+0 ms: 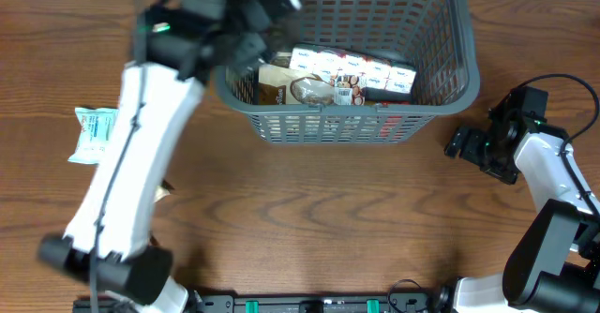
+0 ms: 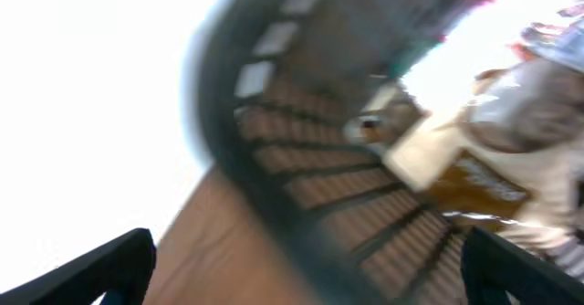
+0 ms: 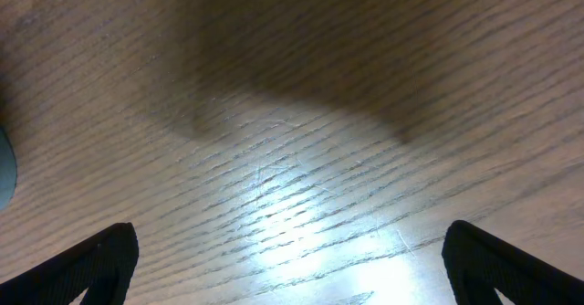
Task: Pack container
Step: 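Lift the mushroom pouch with the left gripper and drop it into the basket, then move the left gripper back and grasp the crumpled paper bag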
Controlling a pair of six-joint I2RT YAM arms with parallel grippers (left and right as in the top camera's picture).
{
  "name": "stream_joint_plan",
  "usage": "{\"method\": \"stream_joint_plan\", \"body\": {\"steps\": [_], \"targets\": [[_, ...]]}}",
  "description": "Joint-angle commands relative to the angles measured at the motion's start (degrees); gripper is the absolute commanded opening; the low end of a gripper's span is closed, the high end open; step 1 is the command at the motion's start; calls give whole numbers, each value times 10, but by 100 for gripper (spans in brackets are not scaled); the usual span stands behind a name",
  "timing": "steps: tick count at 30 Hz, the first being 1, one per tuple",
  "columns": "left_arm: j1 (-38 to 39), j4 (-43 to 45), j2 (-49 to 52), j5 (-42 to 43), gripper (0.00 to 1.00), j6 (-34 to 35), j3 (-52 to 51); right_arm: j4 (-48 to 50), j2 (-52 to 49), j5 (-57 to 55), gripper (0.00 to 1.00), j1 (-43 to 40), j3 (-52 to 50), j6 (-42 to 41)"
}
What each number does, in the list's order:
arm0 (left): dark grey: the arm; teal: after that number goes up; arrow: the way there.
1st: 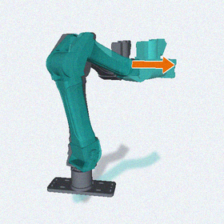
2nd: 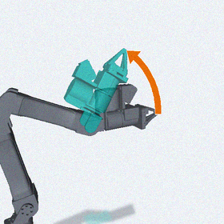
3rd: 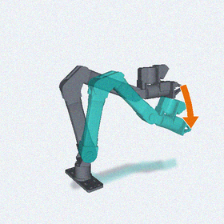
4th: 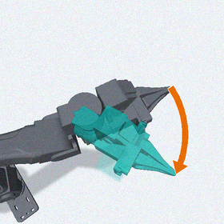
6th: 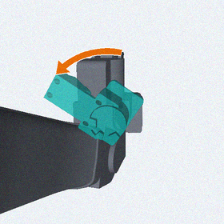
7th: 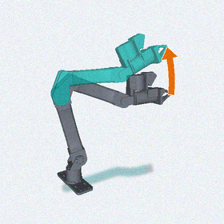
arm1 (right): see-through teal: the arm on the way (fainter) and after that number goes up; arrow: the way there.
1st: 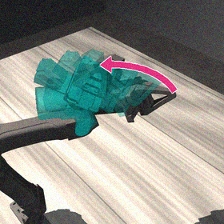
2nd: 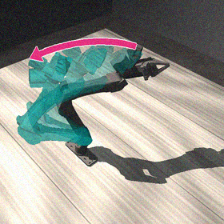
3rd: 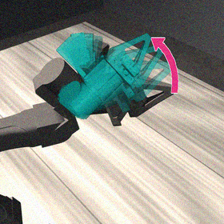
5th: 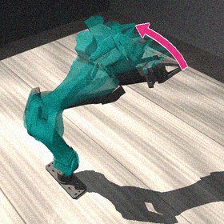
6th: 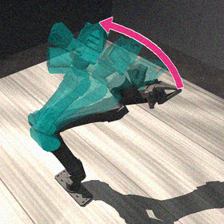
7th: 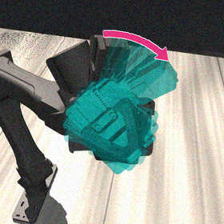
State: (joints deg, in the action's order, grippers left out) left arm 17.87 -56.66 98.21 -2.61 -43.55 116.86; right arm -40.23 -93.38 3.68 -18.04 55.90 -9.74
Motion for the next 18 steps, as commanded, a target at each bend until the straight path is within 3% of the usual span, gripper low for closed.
{"method": "stream_joint_plan", "body": {"steps": [1,4,8,12,18], "targets": [[-50,-4,-39,-26,99,73,12,0,-2,2,99,5,0,10],[-106,-37,-64,-26,99,159,12,0,-2,2,99,5,0,11],[-188,-162,-68,-17,99,271,4,2,-2,2,99,5,0,11],[-229,-200,-76,-7,99,279,-59,6,-2,2,99,5,0,11],[-256,-143,-152,-7,99,305,-236,8,-2,3,99,5,0,10]]}}
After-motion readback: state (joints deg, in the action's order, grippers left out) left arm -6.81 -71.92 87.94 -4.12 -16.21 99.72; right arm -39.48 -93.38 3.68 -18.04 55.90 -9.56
